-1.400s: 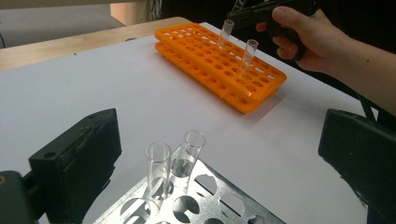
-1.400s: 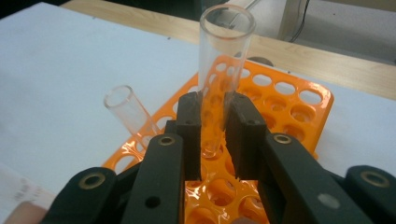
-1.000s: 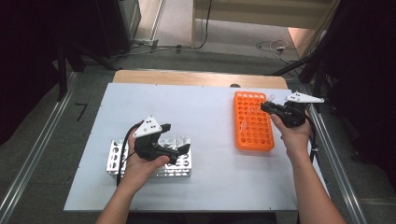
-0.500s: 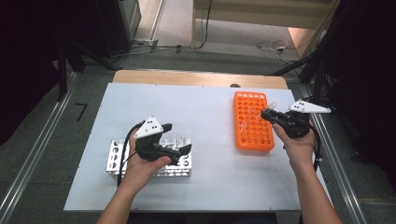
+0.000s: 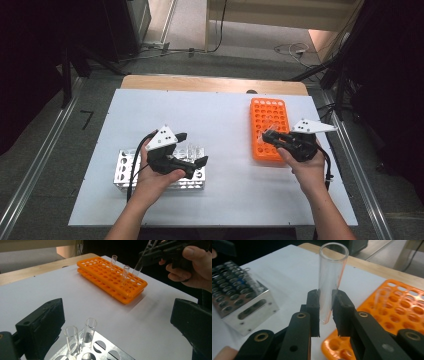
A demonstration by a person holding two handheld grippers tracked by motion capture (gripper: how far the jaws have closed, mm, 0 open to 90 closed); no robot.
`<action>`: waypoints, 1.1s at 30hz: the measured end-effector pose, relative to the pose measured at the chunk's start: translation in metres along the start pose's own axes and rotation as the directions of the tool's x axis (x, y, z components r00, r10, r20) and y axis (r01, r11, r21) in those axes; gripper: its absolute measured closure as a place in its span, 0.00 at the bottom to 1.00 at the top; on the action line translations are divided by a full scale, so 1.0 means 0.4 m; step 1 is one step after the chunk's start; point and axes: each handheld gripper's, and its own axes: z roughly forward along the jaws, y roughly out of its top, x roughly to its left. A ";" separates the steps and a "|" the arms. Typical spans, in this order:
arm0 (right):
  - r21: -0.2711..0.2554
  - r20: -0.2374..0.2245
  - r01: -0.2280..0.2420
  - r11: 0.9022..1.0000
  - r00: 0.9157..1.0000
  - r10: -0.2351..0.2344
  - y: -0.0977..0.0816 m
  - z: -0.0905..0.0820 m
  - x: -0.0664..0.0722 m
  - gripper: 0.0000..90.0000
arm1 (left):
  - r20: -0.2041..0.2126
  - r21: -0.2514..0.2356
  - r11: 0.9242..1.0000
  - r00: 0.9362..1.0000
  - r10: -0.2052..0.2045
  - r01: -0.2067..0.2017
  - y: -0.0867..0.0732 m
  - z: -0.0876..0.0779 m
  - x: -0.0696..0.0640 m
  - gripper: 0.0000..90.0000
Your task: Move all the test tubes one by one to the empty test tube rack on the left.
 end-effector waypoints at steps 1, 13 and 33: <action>0.005 -0.007 0.012 1.000 1.000 -0.012 -0.001 0.005 0.011 0.83 | 0.000 -0.001 1.000 1.000 -0.001 0.001 0.000 0.001 -0.002 0.00; 0.024 -0.118 0.097 0.995 0.989 -0.093 0.006 0.051 0.124 0.83 | 0.030 -0.003 1.000 0.999 0.021 -0.021 0.010 0.024 -0.030 0.03; 0.033 -0.254 0.176 0.984 0.954 -0.162 0.017 0.090 0.245 0.83 | 0.111 -0.059 0.995 0.990 0.087 -0.081 0.036 0.039 -0.121 0.57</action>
